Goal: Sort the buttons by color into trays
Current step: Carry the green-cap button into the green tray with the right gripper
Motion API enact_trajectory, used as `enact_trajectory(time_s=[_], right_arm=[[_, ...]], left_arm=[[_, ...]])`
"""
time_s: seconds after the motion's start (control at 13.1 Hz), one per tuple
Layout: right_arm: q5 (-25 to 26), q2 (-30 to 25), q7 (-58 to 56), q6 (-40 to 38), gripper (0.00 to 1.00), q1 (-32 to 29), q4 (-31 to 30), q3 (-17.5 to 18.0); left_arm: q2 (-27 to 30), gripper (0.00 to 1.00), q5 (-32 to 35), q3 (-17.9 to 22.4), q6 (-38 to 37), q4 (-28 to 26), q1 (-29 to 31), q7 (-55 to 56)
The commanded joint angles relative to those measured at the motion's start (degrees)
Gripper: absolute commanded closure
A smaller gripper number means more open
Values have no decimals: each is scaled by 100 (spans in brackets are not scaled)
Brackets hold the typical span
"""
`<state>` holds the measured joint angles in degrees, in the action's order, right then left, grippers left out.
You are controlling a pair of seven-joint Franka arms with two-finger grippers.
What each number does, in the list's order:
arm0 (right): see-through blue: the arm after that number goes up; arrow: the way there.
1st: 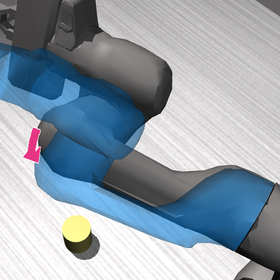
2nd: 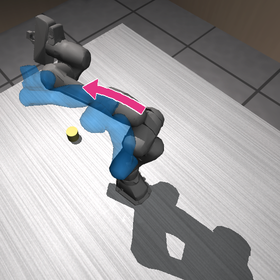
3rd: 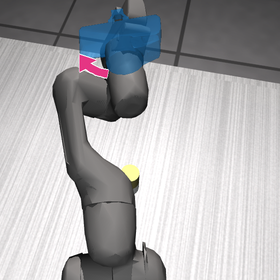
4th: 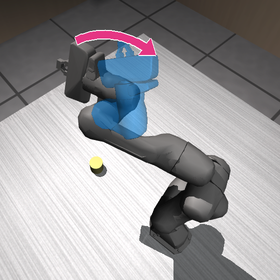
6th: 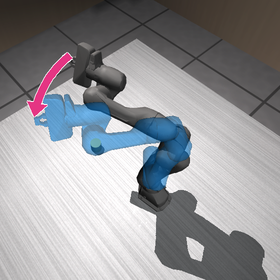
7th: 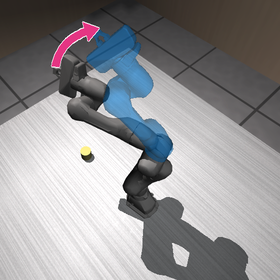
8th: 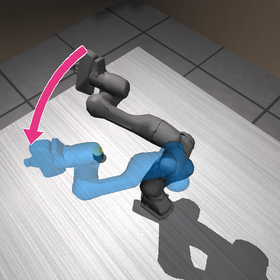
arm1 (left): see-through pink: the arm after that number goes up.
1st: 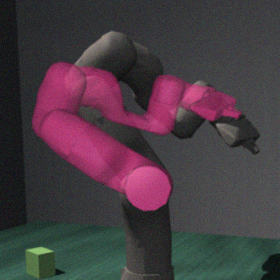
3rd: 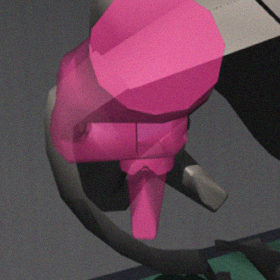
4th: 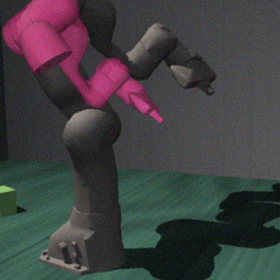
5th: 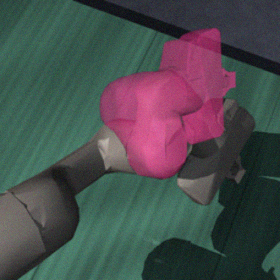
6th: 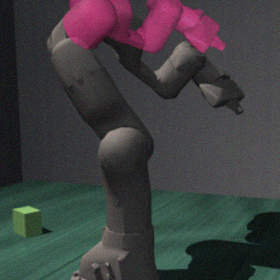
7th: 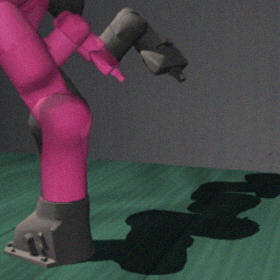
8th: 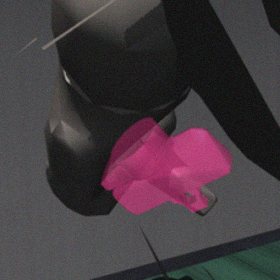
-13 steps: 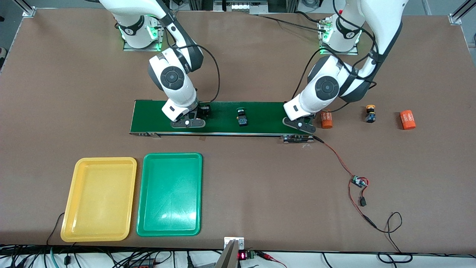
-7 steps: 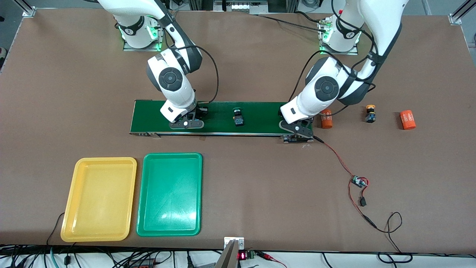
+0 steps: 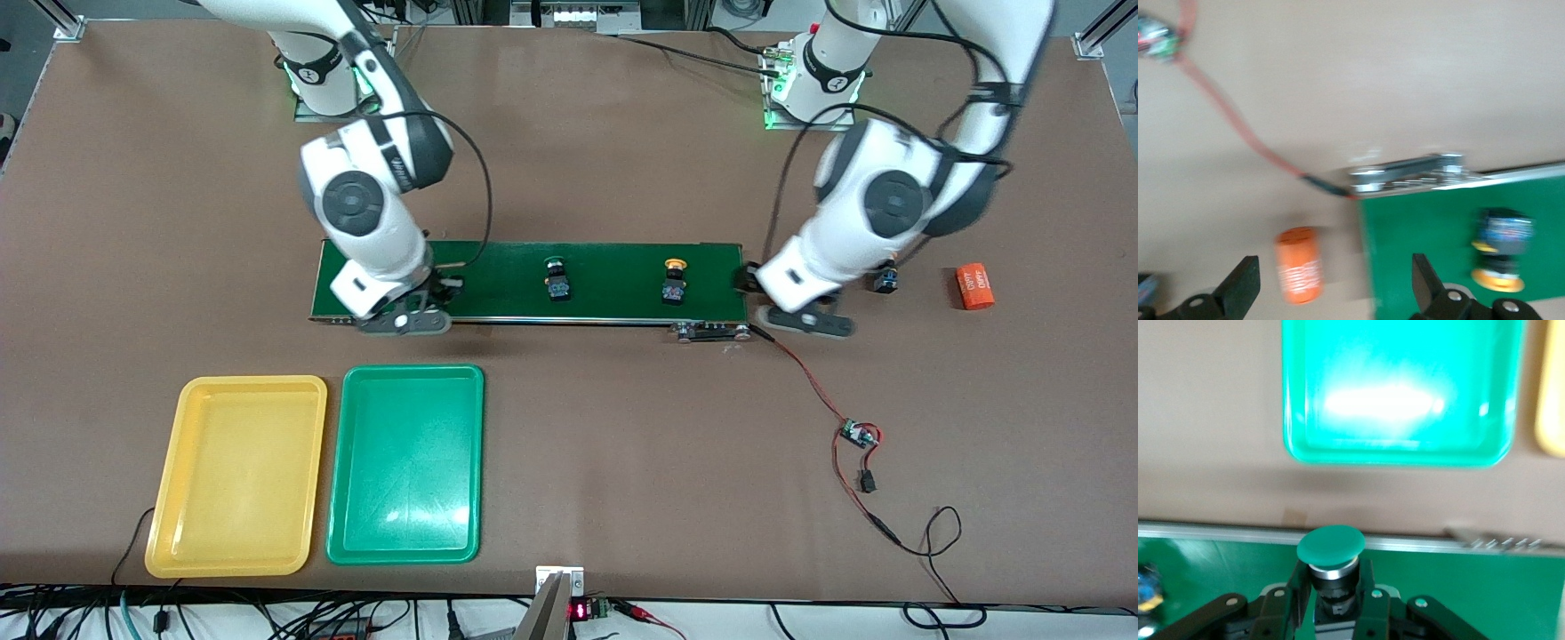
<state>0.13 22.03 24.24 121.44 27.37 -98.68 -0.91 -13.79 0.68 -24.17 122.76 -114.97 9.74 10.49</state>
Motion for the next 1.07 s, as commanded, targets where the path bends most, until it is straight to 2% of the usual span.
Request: enact_trajectory(time_s=[0.0, 0.15, 0.31, 0.76, 0.92, 0.99], right_arm=[[-30, 494, -462, -297, 100, -310, 1076, -14], [-48, 1072, -822, -270, 99, -644, 1752, -15], [-48, 1679, -1026, -183, 99, -873, 2342, -15], [-30, 2341, -1079, 696, 96, -1094, 2415, -50], [-30, 2420, -1079, 837, 82, -1102, 2406, -50], [-39, 2420, -1079, 846, 54, -1103, 2389, -50]], left_arm=[[-97, 0, -51, -44, -103, -149, 1192, -1027], [-334, 0, 36, -36, -94, -157, 1826, -1321], [-449, 0, 448, -36, -94, -332, 2206, -1566], [-713, 0, 634, -36, -33, -843, 2568, -1814], [-844, 0, 924, -36, 107, -983, 2629, -1805], [-897, 0, 1038, -36, 204, -1001, 2673, -1814]])
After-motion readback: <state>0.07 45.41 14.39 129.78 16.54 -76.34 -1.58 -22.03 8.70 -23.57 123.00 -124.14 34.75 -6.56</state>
